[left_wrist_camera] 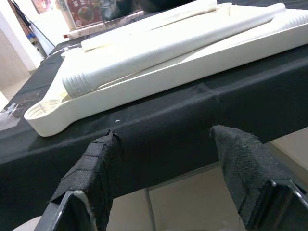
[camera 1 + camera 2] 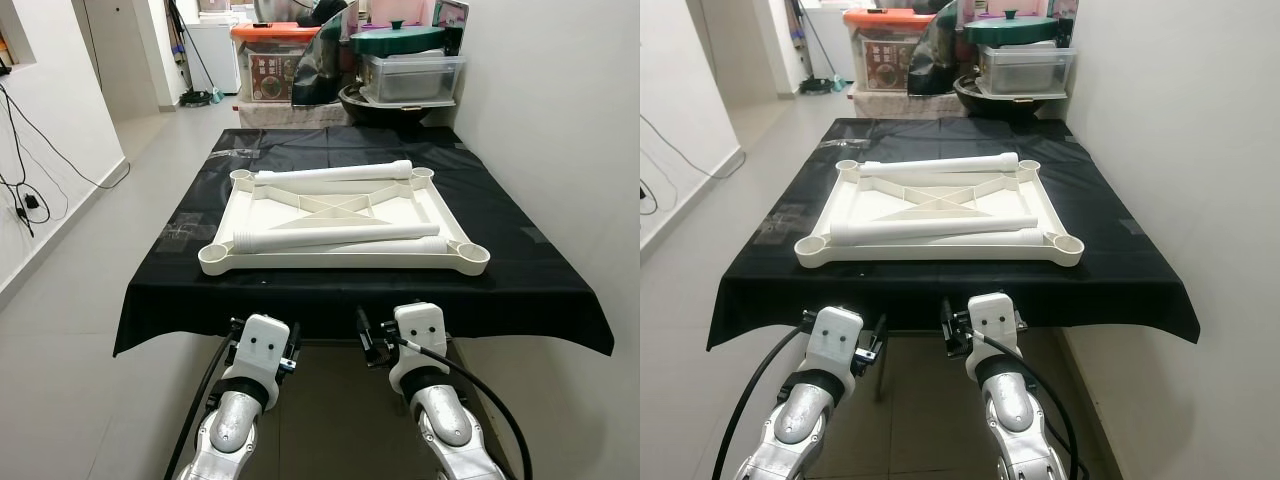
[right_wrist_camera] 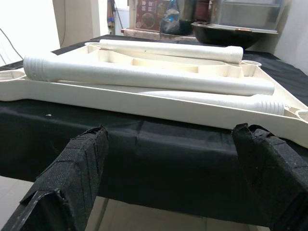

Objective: Building children table

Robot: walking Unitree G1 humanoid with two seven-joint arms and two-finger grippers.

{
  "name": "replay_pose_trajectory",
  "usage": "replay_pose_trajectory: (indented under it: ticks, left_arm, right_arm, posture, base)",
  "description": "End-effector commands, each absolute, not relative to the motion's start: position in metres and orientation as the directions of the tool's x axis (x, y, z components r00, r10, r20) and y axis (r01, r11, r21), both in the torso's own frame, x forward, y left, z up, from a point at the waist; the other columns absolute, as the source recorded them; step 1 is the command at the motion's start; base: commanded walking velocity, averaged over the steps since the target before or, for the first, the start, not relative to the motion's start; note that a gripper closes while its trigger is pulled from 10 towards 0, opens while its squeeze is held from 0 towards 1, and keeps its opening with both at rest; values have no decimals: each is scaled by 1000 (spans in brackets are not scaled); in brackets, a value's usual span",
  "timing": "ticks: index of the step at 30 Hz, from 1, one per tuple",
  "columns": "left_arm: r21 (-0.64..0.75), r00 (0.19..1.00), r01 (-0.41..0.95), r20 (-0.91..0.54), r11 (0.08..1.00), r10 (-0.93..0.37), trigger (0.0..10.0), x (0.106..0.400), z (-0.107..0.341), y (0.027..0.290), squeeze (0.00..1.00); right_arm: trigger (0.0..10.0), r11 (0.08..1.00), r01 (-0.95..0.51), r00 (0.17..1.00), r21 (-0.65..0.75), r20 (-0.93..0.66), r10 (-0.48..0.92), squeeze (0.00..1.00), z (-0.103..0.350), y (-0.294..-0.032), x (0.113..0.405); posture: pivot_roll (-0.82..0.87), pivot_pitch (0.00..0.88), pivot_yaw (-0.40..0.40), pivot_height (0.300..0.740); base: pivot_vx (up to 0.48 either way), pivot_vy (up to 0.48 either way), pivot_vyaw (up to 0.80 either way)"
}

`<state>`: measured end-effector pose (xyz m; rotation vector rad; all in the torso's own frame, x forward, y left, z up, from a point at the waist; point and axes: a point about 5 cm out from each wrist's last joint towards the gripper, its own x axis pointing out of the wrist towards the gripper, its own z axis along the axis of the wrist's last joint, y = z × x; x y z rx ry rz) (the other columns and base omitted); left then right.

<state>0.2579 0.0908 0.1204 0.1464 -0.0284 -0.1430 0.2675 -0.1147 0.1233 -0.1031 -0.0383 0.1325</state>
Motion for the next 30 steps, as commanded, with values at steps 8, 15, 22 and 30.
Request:
replay_pose_trajectory:
  ticks: [8, 15, 22, 30]
  left_arm:
    - [168, 989, 146, 16, 975, -150, 10000, 258, 120, 92, 0]
    - [165, 988, 147, 22, 975, -153, 10000, 258, 121, 92, 0]
    - [170, 988, 148, 26, 974, -155, 10000, 258, 122, 93, 0]
    - [169, 987, 150, 29, 974, -157, 10000, 257, 122, 93, 0]
  right_arm:
    - [10000, 986, -138, 989, -91, 46, 142, 0, 126, -113, 266]
    - [10000, 987, -136, 989, -88, 38, 140, 0, 124, -113, 266]
    - [10000, 987, -136, 990, -89, 31, 139, 0, 123, -113, 267]
    - [10000, 986, -138, 989, -91, 32, 141, 0, 123, -113, 267]
  posture:
    - [24, 0, -1, 740]
    - [27, 0, -2, 740]
    - [28, 0, -2, 740]
    - [28, 0, -1, 740]
  base:
    - [0, 0, 0]
    - [0, 0, 0]
    - [171, 0, 0]
    - [254, 0, 0]
